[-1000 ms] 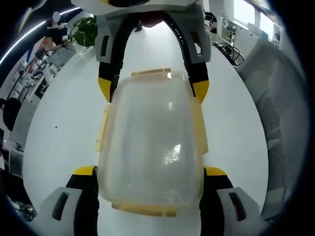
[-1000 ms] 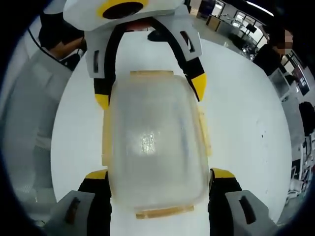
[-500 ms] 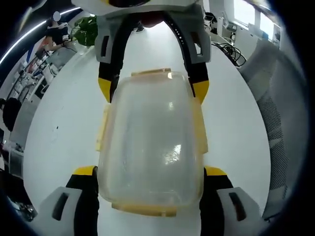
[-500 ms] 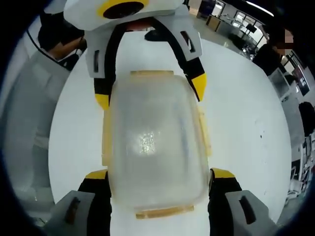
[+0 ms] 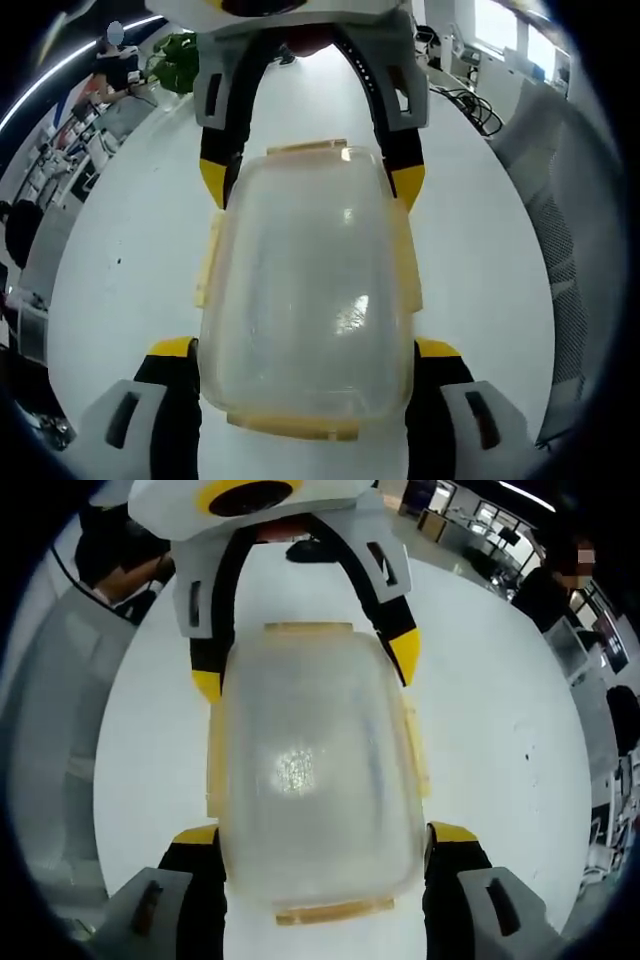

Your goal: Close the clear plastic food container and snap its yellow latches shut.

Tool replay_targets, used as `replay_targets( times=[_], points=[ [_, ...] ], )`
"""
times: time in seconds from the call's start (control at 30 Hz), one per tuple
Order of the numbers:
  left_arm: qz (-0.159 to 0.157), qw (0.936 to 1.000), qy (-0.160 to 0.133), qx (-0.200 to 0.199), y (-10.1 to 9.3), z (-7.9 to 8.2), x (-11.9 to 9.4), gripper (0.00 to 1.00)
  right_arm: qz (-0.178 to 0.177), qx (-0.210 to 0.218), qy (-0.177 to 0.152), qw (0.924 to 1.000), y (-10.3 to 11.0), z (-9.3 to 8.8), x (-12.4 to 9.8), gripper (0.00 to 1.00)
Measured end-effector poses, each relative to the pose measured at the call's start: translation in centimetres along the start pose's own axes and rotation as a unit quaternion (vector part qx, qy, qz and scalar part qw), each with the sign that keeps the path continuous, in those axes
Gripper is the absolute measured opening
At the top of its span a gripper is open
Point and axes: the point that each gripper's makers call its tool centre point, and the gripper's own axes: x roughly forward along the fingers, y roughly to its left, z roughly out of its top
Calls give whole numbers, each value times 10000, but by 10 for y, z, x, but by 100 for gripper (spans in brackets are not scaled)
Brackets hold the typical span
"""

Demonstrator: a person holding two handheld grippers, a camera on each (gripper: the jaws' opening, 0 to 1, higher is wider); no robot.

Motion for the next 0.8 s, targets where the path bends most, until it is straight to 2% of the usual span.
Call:
replay_targets(
  times=[0.33, 0.47, 0.63, 0.73, 0.8],
  points=[
    [43, 10000, 9, -23, 0, 0, 1, 86, -28, 10, -44, 10000, 1, 0, 0, 82],
    [57, 9998, -12, -197, 1, 4, 0, 87, -135, -19, -38, 9999, 2, 1, 1, 84],
    [144, 9997, -57, -189, 0, 4, -1, 87, -227, 71, -133, 9996, 1, 2, -2, 86],
    [340, 9990, -64, -279, 3, 2, -4, 95, -405, 51, -245, 9989, -5, 6, -8, 89],
    [372, 9987, -149, -315, 2, 4, -6, 99, -391, 132, -267, 9988, -5, 5, -10, 90]
  ],
)
